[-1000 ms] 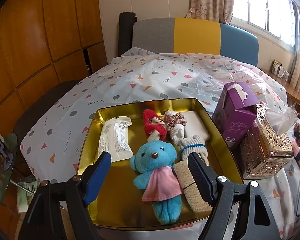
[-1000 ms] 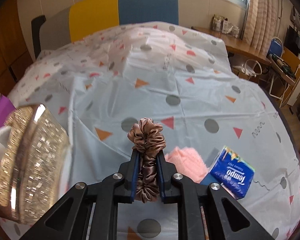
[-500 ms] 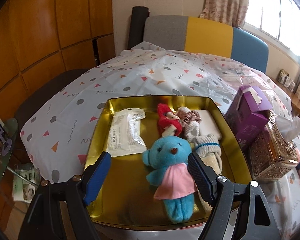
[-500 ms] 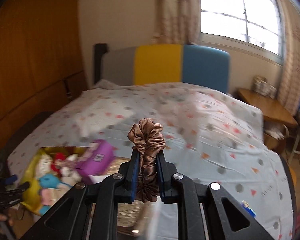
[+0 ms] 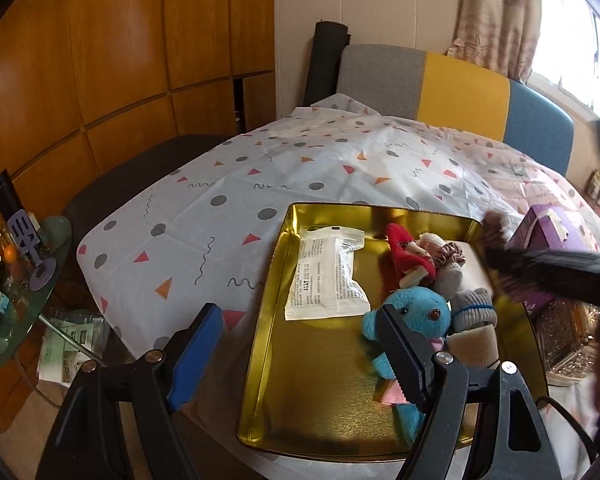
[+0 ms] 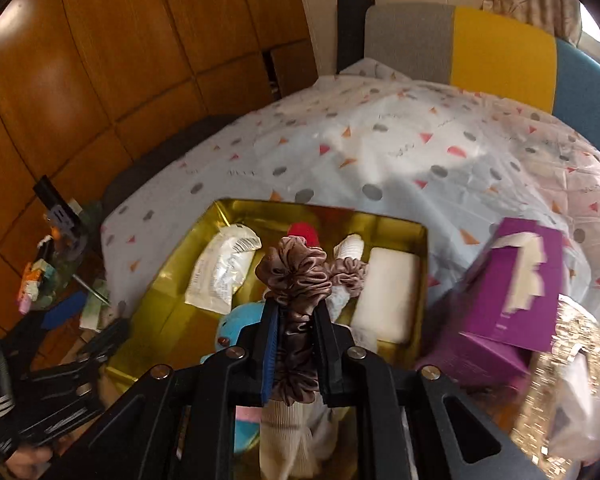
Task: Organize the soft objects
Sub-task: 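Carry the brown scrunchie into the gold tray and release it with the right gripper, then move both tools back from the tray to the pink towel and tissue pack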
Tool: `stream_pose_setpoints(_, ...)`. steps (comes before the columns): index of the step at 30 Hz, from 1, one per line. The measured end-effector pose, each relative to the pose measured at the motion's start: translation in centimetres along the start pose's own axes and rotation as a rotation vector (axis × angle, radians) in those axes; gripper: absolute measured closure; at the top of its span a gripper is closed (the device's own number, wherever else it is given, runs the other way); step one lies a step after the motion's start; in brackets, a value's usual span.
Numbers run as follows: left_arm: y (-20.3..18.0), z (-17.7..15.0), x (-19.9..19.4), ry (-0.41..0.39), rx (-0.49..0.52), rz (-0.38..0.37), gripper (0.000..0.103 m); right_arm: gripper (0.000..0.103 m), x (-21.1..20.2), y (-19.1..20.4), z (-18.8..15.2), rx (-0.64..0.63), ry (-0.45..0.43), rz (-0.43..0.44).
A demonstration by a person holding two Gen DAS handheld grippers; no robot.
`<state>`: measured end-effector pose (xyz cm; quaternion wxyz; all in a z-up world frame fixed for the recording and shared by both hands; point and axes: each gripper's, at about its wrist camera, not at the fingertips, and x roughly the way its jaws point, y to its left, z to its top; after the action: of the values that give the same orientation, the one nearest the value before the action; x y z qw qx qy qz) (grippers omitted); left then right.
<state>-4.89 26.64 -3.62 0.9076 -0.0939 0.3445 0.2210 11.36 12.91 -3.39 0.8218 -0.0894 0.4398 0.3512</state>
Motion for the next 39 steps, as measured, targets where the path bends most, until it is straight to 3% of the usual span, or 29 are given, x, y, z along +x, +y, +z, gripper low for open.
stream_pose_setpoints(6,0.4,-0.1,-0.1,-0.006,0.004,-0.002,0.023,0.081,5.2,-0.6,-0.5,0.023,0.093,-0.051)
stream_pose_setpoints(11,0.0,-0.2,0.1,0.005,0.009,-0.011,0.023,0.065,5.5,-1.1,-1.2,0.046,0.098,-0.018)
stream_pose_setpoints(19,-0.6,-0.4,-0.3,-0.003,0.026,-0.018,0.023,0.06,2.8,-1.2,-1.3,0.058,0.013,-0.051)
stream_pose_setpoints(39,-2.4,-0.6,-1.5,-0.019,0.081,-0.05,0.023,0.06,-8.1,-2.8,-3.5,0.029,-0.216,-0.145)
